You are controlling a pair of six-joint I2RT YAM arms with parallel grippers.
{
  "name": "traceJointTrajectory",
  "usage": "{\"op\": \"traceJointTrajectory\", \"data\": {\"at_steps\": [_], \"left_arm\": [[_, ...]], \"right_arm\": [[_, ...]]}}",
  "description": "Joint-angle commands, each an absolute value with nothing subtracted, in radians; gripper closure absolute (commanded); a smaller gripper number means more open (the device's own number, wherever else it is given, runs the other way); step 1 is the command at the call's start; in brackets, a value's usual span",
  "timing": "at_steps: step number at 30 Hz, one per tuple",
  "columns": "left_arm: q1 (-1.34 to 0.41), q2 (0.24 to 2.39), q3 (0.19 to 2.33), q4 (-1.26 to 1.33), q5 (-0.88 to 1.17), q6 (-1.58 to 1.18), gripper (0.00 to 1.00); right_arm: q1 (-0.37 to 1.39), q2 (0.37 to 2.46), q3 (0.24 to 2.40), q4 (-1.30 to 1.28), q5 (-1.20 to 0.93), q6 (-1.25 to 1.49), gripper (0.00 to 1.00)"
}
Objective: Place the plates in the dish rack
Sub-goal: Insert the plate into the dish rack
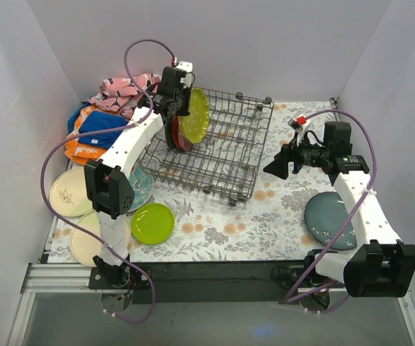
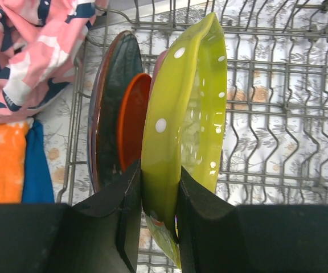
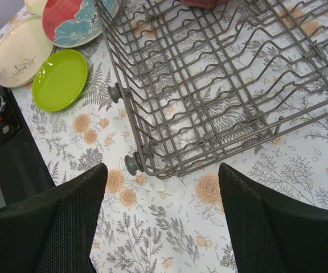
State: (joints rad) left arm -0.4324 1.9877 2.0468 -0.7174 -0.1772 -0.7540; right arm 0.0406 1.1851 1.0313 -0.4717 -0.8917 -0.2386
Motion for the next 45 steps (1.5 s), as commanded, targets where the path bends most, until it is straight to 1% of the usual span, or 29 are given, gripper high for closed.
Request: {"op": "traceJointTrajectory", "data": {"at_steps": [1,10,23,45], "left_arm": [[-0.475,1.96,2.122,-0.566,-0.276,-0.697,1.0],[-0.54,2.009,2.122,-0.505,-0.46,-0.618,1.0],[-0.549,2.022,2.109,-0.462,-0.561,-0.603,1.0],[-0.555,2.048,1.993,-0.454,-0.555,-0.612,1.0]], "right_arm": [[0.037,1.19,1.023,-0.462,-0.896,-0.244,0.16],[0.035,1.189,1.008,-0.463,-0.885,-0.252,0.16],[0.034,1.197,1.002,-0.468,-0.881,-0.259,0.16],[0.032,1.198,0.996,-0.469,-0.873,-0.267,0.16]]}}
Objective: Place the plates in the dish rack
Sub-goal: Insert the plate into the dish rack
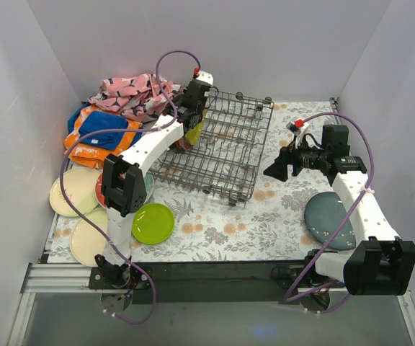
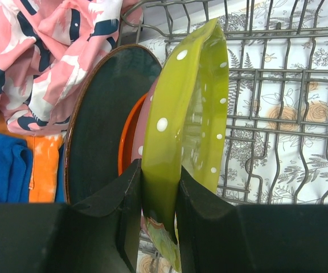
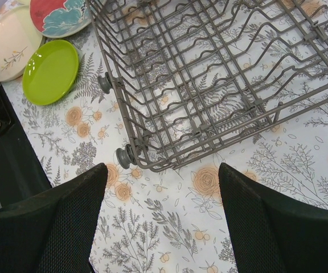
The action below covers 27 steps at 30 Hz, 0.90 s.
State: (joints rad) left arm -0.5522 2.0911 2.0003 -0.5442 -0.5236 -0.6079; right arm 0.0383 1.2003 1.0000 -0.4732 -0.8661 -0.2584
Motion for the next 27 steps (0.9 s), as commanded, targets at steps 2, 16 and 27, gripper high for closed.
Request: {"op": "traceJointTrajectory", "data": {"at_steps": [2,16,27], "left_arm": [[-0.555,2.048,1.977,-0.456,-0.543,-0.618,1.0],[-0.587,2.057,1.921,-0.44,-0.575,-0.597,1.0],[-0.591,2.031,1.91,-0.382,-0.638,-0.543,1.0]], "right_arm": [[0.032,1.197,0.994,-0.471,-0.873,-0.268,0.16],[0.031,1.192,0.983,-0.471,-0.873,-0.272,0.16],[0.031,1.189,0.974,-0.471,-0.873,-0.278,0.16]]}}
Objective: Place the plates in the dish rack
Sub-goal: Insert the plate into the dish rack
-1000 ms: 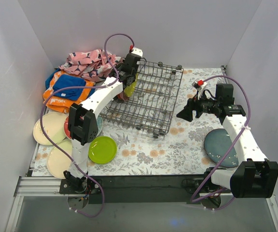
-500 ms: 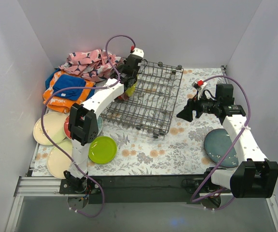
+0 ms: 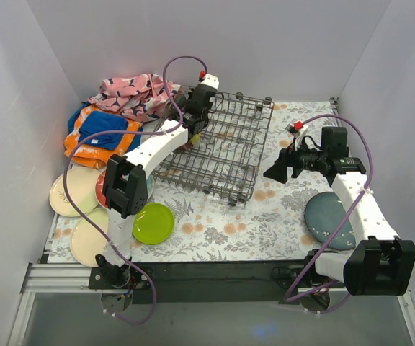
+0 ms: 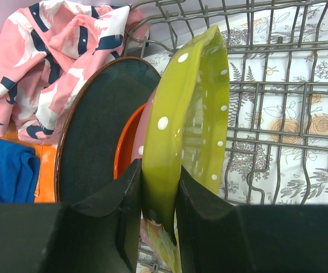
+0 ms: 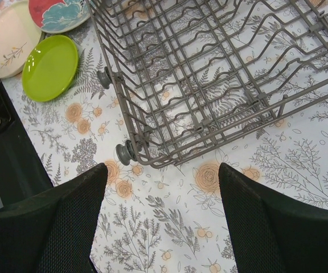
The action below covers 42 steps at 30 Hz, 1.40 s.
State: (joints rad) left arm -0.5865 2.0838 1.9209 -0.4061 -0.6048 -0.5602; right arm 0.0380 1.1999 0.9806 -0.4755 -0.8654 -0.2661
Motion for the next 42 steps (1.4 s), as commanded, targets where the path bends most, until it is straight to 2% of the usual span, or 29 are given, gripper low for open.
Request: {"op": "traceJointTrajectory", "data": {"at_steps": [1,34,42], "left_arm": [[-0.591,2.029,1.911,-0.379,-0.641,-0.54,1.0],[-0.581,1.991,2.023,-0.339,-0.701,-0.512,1.0],[-0.578,1.971,2.02,-0.341,-0.658,-0.523,1.0]], "right_arm": [[0.031,1.189,0.974,-0.471,-0.871,-0.279,0.16],[0.029,1.183,0.957,-0.479,-0.862,-0.296,0.16],[0.029,1.181,0.956,-0.479,-0.859,-0.298,0.16]]}}
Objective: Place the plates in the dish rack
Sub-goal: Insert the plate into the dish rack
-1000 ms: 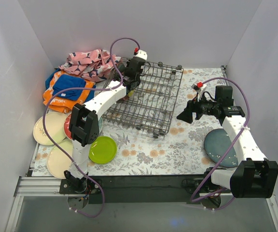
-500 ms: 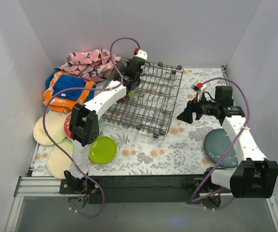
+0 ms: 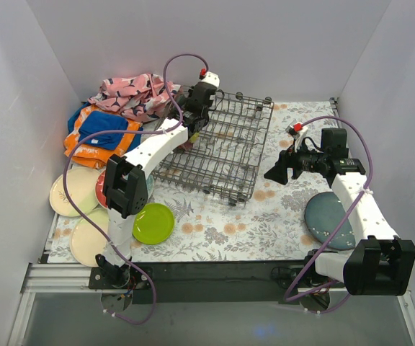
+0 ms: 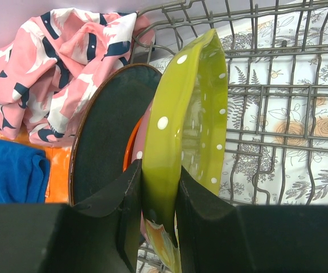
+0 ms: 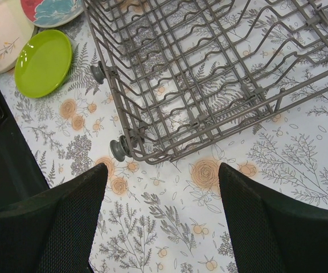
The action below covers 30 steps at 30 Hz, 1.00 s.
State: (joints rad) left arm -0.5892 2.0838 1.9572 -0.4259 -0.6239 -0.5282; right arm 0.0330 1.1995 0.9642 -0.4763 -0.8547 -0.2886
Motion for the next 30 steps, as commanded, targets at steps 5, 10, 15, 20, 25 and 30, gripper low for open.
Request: {"op": "traceJointTrajectory", "data": {"at_steps": [5,10,15,20,25,30], "left_arm": [[-0.58,1.959,1.993,-0.345,-0.623,-0.535,1.0],[-0.591,1.957,1.979,-0.345,-0.626,-0.526,1.0],[-0.597,1.956,1.962,-0.336,-0.643,-0.511,1.0],[-0.603,1.954,1.957,-0.318,-0.652,-0.486,1.0],[-0.607,1.951,1.945,-0.318,-0.638,-0.486,1.0],[-0.612,1.953,1.922,-0.318,-0.635,-0.491,1.0]], "right_arm": [[0.029,1.183,0.956,-0.479,-0.857,-0.299,0.16],[0.029,1.187,0.956,-0.48,-0.858,-0.299,0.16],[0.028,1.189,0.959,-0.482,-0.859,-0.302,0.16],[0.029,1.192,0.957,-0.485,-0.859,-0.305,0.16],[0.028,1.193,0.957,-0.485,-0.858,-0.305,0.16],[0.029,1.192,0.953,-0.485,-0.857,-0.307,0.16]]}}
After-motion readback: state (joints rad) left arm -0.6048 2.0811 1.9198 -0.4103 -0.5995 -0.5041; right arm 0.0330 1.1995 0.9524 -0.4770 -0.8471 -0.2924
